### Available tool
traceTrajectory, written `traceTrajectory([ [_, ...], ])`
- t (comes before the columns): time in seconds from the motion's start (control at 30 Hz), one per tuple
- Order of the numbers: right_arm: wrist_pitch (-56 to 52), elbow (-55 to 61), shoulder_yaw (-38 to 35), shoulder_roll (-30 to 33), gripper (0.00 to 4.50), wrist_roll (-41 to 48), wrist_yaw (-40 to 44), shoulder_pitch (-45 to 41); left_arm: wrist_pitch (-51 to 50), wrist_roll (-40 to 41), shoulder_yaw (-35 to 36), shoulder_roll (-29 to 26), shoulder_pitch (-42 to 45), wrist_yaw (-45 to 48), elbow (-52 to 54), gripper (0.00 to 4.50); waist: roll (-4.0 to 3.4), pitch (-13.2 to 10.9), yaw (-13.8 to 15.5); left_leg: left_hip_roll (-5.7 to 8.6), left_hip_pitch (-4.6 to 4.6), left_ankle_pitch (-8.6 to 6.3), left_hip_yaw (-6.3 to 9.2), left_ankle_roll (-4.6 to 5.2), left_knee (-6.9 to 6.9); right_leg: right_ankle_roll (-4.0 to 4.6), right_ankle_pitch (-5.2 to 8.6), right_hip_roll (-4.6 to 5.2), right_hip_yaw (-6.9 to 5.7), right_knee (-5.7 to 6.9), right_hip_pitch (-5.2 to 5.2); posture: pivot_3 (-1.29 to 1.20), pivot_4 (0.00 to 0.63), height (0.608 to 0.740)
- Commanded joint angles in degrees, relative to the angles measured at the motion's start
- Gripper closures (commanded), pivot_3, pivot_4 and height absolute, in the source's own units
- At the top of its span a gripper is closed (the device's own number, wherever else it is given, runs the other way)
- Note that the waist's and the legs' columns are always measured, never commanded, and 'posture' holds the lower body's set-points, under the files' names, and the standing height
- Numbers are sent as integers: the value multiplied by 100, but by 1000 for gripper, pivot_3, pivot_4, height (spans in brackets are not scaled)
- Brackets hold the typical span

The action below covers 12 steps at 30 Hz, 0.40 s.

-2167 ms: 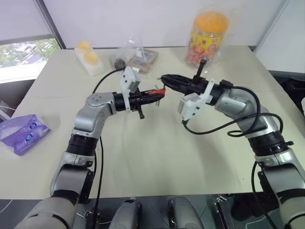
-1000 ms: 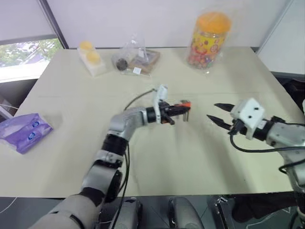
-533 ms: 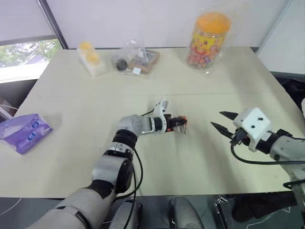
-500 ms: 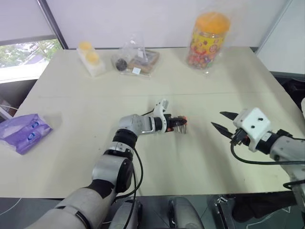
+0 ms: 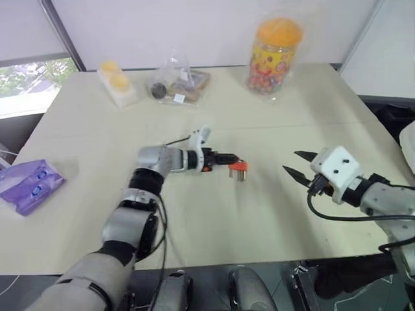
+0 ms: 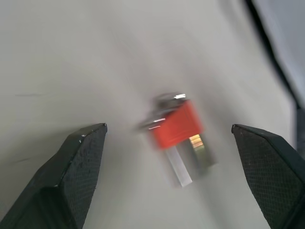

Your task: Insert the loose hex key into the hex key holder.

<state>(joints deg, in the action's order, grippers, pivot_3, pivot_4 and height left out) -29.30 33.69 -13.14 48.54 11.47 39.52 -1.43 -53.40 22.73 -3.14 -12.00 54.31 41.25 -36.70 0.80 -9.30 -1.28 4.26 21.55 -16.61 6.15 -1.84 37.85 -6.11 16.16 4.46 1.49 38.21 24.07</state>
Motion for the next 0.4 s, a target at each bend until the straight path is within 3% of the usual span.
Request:
traceTrajectory([
  [0.03,207,-144,-54,308,2373,-4,354,-39,412,-319,-439,-570,-257,620,791,87,0,0,33,0,1,0,0,0,-1,0,0,1,0,0,0,0,150,740],
  [0.3,593,-882,-52,1072,2373,39,1274,-186,1517,-324,-445,-1571,-795,1602,2436,87,4,-2,201,15,56,-1,10,1,29,-2,-1,18,-9,-12,26,0,150,740],
  [0.4,759,-1155,20,1145,2373,-9,1385,-374,1426,-200,-297,-1723,-1053,1549,2977,87,3,-2,196,16,56,-1,10,1,29,-2,-1,22,-10,-13,26,0,150,740],
])
